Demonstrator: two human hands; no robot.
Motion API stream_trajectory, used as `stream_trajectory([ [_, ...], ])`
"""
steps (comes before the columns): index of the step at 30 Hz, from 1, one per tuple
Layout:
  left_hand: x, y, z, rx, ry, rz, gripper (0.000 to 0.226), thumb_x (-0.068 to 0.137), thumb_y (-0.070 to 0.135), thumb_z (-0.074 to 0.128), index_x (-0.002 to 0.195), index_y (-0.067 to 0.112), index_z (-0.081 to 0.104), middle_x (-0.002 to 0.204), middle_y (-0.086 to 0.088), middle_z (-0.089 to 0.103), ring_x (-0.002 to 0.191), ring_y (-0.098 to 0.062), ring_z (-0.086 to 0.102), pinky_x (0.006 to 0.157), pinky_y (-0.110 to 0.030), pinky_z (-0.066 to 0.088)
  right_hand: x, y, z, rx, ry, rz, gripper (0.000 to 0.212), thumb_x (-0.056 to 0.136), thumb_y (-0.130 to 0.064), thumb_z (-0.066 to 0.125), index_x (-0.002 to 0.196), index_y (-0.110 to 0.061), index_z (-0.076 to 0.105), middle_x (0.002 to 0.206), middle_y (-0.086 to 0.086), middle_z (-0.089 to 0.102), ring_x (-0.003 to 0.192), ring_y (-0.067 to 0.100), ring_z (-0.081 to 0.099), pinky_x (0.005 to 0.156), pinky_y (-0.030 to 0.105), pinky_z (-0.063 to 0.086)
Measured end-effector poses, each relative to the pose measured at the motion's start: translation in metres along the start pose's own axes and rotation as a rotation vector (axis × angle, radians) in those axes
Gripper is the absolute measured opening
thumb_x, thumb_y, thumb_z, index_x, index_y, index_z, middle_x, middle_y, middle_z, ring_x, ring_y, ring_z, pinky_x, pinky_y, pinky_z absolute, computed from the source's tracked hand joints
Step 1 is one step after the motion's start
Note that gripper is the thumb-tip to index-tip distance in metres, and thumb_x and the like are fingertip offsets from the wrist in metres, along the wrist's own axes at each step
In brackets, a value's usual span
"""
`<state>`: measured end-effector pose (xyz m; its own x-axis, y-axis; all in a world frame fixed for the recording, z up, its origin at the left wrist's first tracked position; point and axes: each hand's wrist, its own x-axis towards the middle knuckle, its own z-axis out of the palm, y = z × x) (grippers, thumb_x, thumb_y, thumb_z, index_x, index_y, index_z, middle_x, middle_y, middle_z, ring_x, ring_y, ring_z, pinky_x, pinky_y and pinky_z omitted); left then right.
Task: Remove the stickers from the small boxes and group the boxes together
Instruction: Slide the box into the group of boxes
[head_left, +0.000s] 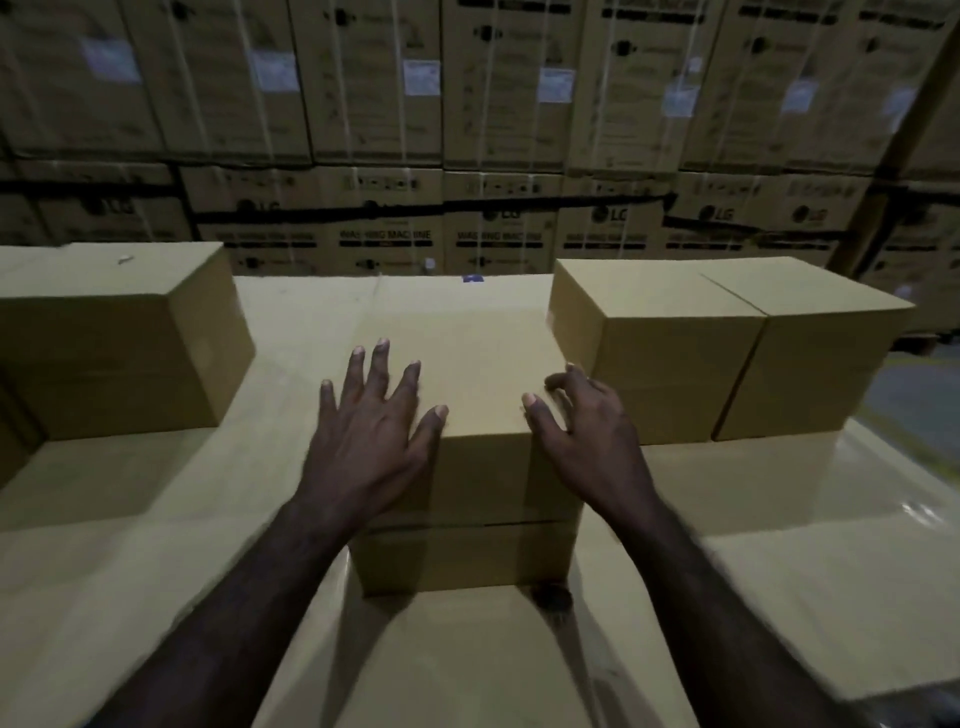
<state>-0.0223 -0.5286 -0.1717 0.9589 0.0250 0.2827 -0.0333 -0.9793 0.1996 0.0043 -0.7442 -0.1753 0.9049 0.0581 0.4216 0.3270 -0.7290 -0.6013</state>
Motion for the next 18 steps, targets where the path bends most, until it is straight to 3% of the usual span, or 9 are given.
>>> stream_trajectory([
  [4,0.011,-0.026,0.004,0.03,-0.063,-0.159,0.087,0.078,0.083,0.002,0.15,0.037,0.02,0.162,-0.006,0.009,0.148,-0.033,0.006,0.114,-0.057,0.02,0.006,0.012,0.007,0.155,-0.001,0.06,0.046,0.092,-0.047,0.056,0.131,-0.023,0.052,0.135,-0.003,0.054,0.116,0.007,0.046,0.089,0.03,0.043],
  [7,0.014,-0.028,0.003,-0.112,-0.091,-0.223,0.095,0.068,0.091,0.011,0.149,0.041,0.021,0.162,-0.002,0.008,0.142,-0.035,0.027,0.106,-0.057,0.033,0.006,0.019,0.008,0.329,-0.013,0.17,0.047,0.089,-0.048,0.061,0.132,-0.033,0.051,0.136,-0.009,0.052,0.117,0.006,0.045,0.094,0.032,0.045],
  [10,0.015,-0.022,-0.002,-0.274,-0.059,-0.298,0.096,0.064,0.086,0.032,0.148,0.041,0.029,0.162,0.0,0.009,0.143,-0.035,0.026,0.109,-0.057,0.029,0.006,0.024,0.009,0.4,-0.009,0.205,0.046,0.088,-0.048,0.063,0.131,-0.037,0.051,0.13,-0.012,0.054,0.12,0.013,0.051,0.097,0.044,0.052],
  [14,0.015,-0.017,-0.01,-0.54,-0.007,-0.437,0.088,0.07,0.071,0.065,0.146,0.036,0.037,0.159,-0.003,0.023,0.141,-0.034,0.028,0.108,-0.055,0.032,0.011,0.025,0.012,0.454,0.015,0.204,0.045,0.087,-0.043,0.066,0.13,-0.035,0.054,0.119,-0.021,0.05,0.114,0.008,0.051,0.096,0.045,0.053],
  [16,0.016,-0.013,-0.012,-0.616,0.021,-0.451,0.075,0.074,0.056,0.07,0.141,0.032,0.047,0.153,-0.003,0.035,0.138,-0.032,0.034,0.105,-0.051,0.036,0.013,0.024,0.013,0.475,0.031,0.203,0.043,0.088,-0.038,0.067,0.128,-0.034,0.055,0.116,-0.023,0.049,0.11,0.006,0.049,0.096,0.043,0.052],
  [18,0.016,-0.009,-0.015,-0.639,0.028,-0.441,0.073,0.072,0.054,0.072,0.138,0.032,0.051,0.151,-0.004,0.039,0.136,-0.031,0.037,0.102,-0.049,0.038,0.015,0.023,0.01,0.489,0.04,0.202,0.042,0.088,-0.034,0.068,0.129,-0.031,0.057,0.115,-0.022,0.049,0.11,0.005,0.048,0.097,0.04,0.051],
])
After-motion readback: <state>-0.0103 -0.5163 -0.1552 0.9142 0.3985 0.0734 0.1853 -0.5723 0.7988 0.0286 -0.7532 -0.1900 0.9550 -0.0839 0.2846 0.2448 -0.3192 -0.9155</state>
